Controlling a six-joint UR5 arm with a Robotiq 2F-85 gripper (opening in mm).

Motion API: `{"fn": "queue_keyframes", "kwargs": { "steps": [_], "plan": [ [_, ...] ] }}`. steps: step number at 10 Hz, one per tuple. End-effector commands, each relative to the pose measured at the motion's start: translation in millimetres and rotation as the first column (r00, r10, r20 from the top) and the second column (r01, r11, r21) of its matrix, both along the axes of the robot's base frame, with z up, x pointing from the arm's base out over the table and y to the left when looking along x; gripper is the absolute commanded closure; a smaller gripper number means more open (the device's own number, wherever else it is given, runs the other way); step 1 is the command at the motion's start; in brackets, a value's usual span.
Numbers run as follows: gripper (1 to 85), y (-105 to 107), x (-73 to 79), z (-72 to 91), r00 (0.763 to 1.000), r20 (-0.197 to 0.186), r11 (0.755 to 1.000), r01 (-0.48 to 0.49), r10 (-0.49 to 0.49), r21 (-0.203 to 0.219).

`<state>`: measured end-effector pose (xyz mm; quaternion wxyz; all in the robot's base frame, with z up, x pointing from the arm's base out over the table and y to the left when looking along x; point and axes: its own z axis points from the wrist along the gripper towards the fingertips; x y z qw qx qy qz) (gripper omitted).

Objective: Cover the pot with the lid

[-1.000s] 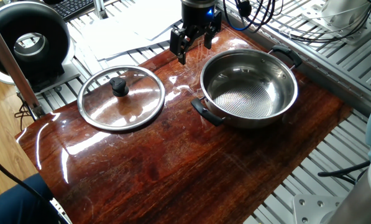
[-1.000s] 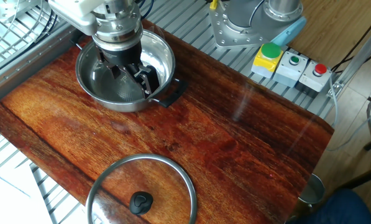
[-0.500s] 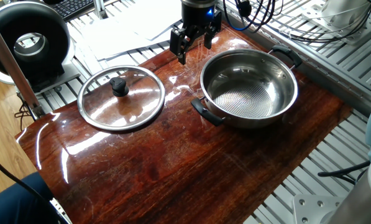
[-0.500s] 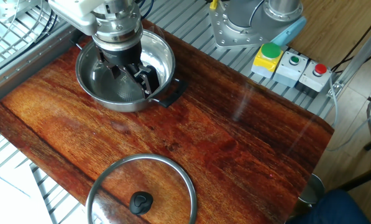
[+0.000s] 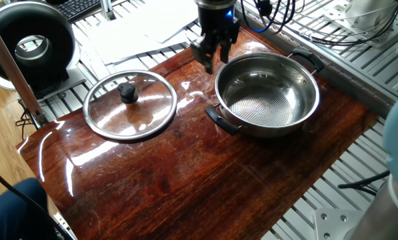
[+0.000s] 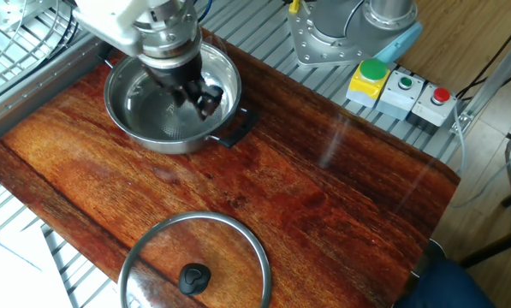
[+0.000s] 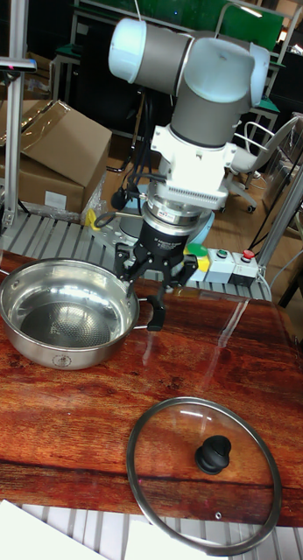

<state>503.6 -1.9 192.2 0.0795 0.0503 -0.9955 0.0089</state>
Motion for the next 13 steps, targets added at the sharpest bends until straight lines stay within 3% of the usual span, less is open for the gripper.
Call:
{"fn": "queue_keyframes", "kwargs": {
  "steps": [1,13],
  "plan": [
    [84.3,0.8,-13.4,3.6,0.998,-0.051,0.999,-0.033,0.034,0.005],
    [84.3,-4.8,-3.4,0.0,0.998,0.002,0.998,-0.071,0.071,0.003]
  ]
}}
